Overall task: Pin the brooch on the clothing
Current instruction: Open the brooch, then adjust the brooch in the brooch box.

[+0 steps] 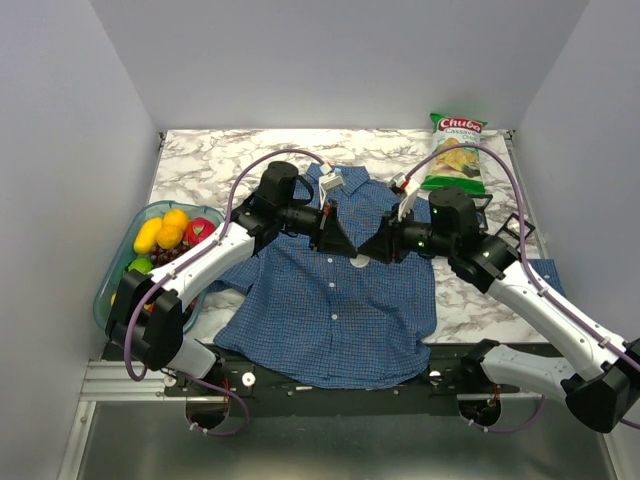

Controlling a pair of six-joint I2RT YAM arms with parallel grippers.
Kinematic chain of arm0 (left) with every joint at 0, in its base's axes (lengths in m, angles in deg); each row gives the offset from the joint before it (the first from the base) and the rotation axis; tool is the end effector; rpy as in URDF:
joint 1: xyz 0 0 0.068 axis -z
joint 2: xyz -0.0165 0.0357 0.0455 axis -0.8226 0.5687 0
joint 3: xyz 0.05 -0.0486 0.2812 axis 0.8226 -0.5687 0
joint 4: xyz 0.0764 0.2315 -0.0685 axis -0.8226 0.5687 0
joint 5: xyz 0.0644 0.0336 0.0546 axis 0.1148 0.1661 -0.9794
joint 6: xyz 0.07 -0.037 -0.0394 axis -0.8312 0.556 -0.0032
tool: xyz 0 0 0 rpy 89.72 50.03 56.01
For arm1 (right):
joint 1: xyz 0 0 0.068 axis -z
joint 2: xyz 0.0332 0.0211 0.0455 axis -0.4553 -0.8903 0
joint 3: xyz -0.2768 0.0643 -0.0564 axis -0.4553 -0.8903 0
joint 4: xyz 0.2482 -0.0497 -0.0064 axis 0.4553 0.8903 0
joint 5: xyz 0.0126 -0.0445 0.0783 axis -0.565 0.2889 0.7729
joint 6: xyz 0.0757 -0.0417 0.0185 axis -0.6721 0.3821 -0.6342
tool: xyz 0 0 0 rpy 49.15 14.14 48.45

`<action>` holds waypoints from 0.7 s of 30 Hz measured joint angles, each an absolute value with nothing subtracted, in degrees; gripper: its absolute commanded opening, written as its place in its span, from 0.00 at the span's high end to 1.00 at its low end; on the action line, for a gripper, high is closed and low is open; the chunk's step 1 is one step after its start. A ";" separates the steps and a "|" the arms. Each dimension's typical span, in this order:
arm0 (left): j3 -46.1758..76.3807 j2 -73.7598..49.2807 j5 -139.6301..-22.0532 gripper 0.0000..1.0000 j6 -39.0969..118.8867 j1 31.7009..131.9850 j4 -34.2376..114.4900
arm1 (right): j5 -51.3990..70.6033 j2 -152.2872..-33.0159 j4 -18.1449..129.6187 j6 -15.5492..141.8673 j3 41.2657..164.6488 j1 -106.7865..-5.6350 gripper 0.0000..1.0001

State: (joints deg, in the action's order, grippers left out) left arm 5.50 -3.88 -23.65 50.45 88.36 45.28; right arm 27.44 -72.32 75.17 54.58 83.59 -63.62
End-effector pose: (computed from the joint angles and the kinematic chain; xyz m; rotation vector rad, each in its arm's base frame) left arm 0.2366 -0.2390 0.3200 1.0070 1.8938 -1.7209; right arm 0.1844 0.1787 0.3403 -0.6796 1.9910 1.0095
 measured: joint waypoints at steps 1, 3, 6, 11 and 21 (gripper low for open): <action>5.50 -3.92 -23.65 1.00 50.38 88.36 45.39 | 27.61 -72.37 75.17 54.58 83.59 -63.62 0.68; 5.50 -3.97 -23.65 1.00 50.18 88.36 45.78 | 28.05 -72.54 75.15 54.60 83.59 -63.60 0.69; 5.50 -3.97 -23.65 1.00 49.75 88.36 46.66 | 28.55 -72.98 75.15 54.64 83.59 -63.60 0.69; 5.50 -3.97 -23.67 1.00 49.07 88.34 47.95 | 29.88 -73.76 75.15 54.90 83.59 -63.49 0.73; 5.50 -3.97 -23.61 1.00 47.52 88.10 50.68 | 34.43 -75.78 74.74 56.19 83.64 -62.98 0.99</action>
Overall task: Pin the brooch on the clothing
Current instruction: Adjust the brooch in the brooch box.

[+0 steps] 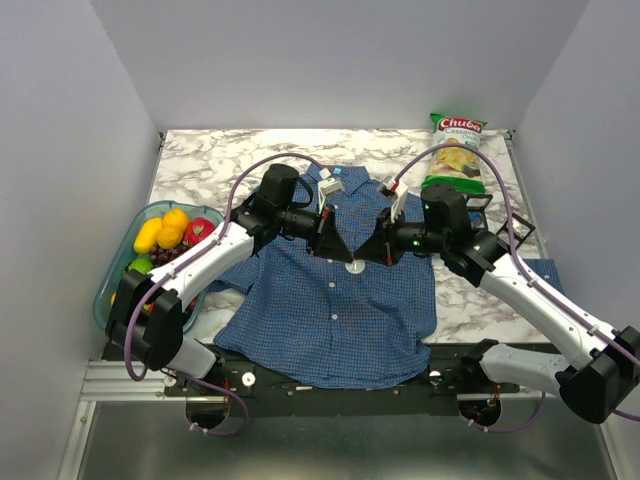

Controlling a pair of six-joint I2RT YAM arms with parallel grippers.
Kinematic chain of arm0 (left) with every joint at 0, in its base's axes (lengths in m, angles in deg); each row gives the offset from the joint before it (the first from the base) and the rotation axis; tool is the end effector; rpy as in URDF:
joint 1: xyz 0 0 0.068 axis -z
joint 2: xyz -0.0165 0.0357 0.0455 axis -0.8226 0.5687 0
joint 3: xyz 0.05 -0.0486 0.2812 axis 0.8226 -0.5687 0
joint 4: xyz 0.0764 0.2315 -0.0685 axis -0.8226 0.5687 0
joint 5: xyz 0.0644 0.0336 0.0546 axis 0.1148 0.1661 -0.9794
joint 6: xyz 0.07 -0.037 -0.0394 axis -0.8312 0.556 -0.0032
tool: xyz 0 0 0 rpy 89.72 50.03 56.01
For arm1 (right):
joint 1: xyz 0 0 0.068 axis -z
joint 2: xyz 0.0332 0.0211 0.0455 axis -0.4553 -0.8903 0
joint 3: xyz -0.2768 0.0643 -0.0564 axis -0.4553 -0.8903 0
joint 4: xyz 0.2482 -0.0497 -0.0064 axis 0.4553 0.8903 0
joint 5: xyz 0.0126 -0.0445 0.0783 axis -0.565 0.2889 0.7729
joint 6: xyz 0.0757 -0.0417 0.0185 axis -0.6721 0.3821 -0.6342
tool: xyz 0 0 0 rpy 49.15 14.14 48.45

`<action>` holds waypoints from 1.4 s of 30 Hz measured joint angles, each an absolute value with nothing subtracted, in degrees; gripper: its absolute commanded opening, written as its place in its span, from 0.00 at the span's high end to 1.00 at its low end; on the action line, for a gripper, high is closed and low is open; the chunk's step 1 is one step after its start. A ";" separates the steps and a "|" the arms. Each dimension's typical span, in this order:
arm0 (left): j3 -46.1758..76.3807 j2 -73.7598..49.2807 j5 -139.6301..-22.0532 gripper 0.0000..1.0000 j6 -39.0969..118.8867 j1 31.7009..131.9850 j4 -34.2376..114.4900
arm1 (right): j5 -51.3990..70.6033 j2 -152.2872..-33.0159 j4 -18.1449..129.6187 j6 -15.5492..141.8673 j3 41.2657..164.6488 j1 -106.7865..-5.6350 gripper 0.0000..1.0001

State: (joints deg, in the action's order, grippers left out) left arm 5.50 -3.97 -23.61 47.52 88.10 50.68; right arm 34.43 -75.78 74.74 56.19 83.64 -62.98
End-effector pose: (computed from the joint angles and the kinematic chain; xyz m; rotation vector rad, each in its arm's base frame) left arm 0.2335 -0.2353 0.3116 1.0088 1.9530 -1.7152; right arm 0.1893 0.1891 0.3292 -0.7759 2.0128 1.1030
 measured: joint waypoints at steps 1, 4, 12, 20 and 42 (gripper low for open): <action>5.50 -3.97 -23.61 1.00 47.32 88.03 51.14 | 34.87 -76.04 74.65 56.39 83.64 -62.96 0.99; 5.48 -3.97 -23.56 1.00 46.71 87.99 51.92 | 35.59 -76.39 74.58 56.74 83.64 -62.94 0.99; 5.50 -3.97 -23.85 0.26 46.66 87.99 50.52 | 35.24 -76.47 74.82 56.50 83.59 -63.16 0.99; 5.52 -4.67 -25.23 0.05 49.16 87.03 45.32 | 31.39 -75.64 74.89 54.86 82.11 -63.46 0.99; -7.40 -10.65 -31.63 0.23 76.48 79.55 9.04 | 24.03 -70.92 53.51 44.89 77.89 -63.46 0.99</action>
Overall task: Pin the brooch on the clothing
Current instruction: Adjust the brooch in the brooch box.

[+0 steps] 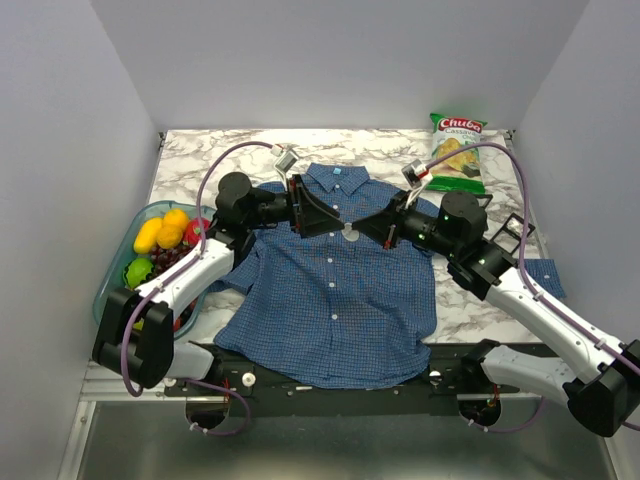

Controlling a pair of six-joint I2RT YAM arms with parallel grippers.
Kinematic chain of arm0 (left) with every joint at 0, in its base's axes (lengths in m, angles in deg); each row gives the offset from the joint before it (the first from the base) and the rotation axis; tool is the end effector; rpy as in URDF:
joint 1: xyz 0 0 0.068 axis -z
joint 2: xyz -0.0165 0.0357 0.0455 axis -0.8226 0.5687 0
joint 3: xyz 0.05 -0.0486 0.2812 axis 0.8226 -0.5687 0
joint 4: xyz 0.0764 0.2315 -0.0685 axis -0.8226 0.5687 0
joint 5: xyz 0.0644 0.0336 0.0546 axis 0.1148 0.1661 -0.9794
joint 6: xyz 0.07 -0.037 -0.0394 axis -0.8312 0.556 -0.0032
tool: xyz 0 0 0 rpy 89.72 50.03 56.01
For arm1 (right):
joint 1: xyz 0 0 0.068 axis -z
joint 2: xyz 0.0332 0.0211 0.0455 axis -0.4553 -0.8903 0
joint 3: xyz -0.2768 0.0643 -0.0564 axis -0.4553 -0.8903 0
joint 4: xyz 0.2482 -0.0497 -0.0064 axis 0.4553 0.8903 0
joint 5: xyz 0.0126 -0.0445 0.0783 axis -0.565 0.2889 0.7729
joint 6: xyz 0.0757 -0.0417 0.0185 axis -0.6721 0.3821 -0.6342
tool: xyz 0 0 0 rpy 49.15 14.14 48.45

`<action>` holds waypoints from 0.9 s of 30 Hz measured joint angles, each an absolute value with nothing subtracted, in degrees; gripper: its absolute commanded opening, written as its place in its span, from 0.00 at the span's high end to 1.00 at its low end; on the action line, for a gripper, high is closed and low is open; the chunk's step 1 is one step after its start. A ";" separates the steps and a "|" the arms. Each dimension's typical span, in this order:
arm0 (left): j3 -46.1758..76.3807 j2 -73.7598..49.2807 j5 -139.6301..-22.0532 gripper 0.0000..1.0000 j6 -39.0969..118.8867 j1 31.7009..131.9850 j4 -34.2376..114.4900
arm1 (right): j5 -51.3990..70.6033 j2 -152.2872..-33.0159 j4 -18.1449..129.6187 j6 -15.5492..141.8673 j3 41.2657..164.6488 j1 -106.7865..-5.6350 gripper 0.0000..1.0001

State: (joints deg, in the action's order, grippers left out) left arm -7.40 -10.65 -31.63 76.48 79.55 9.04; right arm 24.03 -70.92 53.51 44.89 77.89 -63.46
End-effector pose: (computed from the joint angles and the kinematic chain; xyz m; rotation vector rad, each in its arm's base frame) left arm 0.2553 -0.1874 0.3445 0.5929 1.6926 -1.6809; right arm 0.1957 0.1808 0.3606 -0.4831 1.7525 1.1082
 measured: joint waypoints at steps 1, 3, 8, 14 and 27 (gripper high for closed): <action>-7.68 -10.41 -31.43 0.26 78.23 79.55 6.55 | 23.85 -70.88 52.77 44.70 77.89 -63.46 0.99; -8.56 -9.21 -30.93 0.33 83.17 79.55 -0.58 | 23.74 -70.88 51.68 44.39 77.89 -63.46 0.99; -9.95 -5.67 -29.88 0.46 93.20 79.55 -13.06 | 23.72 -70.88 50.30 43.84 77.89 -63.46 0.99; -10.26 -3.42 -29.05 0.53 99.43 79.55 -19.94 | 23.63 -70.88 49.99 43.54 77.89 -63.46 0.99; -10.13 -3.40 -28.15 0.56 98.20 79.57 -17.01 | 22.01 -69.24 49.38 43.38 77.89 -63.46 0.99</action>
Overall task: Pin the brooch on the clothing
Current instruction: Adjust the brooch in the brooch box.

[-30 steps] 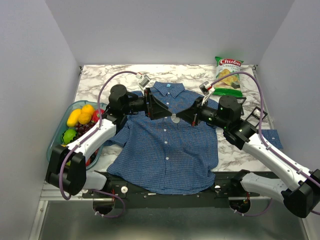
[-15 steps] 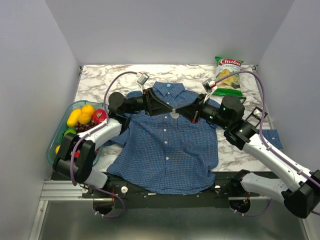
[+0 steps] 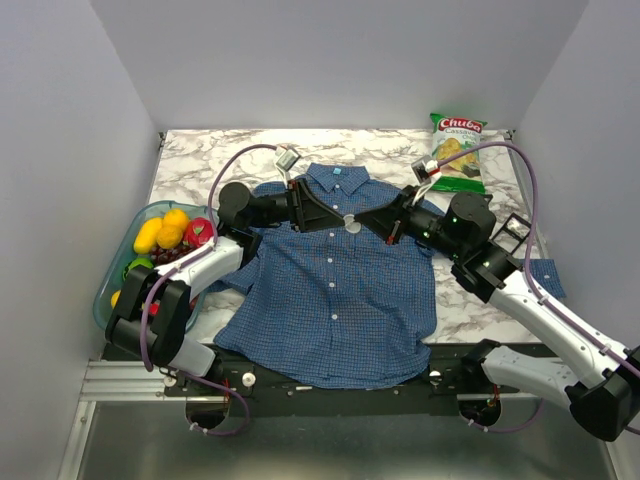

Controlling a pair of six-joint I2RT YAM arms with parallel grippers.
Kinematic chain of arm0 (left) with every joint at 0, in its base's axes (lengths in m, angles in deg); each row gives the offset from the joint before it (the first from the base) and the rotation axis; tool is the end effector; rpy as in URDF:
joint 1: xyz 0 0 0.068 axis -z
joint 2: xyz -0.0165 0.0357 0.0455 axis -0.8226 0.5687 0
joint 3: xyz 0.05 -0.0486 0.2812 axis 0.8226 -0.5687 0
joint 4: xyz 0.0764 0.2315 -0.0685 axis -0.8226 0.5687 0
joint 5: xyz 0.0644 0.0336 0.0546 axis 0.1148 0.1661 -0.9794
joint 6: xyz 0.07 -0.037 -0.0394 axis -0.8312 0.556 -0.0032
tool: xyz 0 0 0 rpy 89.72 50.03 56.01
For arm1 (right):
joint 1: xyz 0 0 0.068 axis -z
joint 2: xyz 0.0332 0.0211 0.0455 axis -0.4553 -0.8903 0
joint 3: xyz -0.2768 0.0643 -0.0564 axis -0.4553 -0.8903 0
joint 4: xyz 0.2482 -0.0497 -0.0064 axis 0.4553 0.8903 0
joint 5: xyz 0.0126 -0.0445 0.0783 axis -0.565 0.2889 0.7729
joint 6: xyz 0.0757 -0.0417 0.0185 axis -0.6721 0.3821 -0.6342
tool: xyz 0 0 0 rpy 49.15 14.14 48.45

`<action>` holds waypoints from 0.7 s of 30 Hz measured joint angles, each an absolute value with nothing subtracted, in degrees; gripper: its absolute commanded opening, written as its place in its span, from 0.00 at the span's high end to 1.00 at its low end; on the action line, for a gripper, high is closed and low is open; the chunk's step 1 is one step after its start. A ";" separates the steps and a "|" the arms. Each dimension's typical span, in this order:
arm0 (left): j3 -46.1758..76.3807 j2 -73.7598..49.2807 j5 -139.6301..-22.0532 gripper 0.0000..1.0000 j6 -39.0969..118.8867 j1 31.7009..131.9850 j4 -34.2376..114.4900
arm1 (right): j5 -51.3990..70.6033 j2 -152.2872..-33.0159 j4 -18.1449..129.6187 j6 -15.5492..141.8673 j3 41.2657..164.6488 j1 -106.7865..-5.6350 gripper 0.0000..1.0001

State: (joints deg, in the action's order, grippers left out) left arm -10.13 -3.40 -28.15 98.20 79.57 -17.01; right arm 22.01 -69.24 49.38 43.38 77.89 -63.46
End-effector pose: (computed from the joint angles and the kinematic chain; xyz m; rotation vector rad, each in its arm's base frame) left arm 0.2636 -0.1940 0.3400 0.5374 1.6302 -1.9215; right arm 0.1926 0.1753 0.3782 -0.4343 1.6564 1.1154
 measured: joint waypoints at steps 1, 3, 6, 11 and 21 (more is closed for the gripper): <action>-10.11 -3.40 -28.13 0.58 97.77 79.57 -16.29 | 21.97 -69.24 49.34 43.38 77.89 -63.46 0.99; -10.00 -3.40 -28.09 0.62 97.09 79.68 -15.13 | 21.93 -69.24 49.19 43.38 77.87 -63.46 0.99; -9.95 -3.42 -27.96 0.67 96.30 79.83 -14.37 | 21.93 -69.24 49.19 43.36 77.89 -63.46 0.99; -9.93 -3.42 -27.89 0.78 95.56 79.86 -14.00 | 21.93 -69.33 49.19 43.34 77.87 -63.46 0.99; -9.93 -3.42 -26.28 1.00 95.86 79.83 -14.65 | 21.01 -69.72 49.19 43.36 77.87 -63.38 0.99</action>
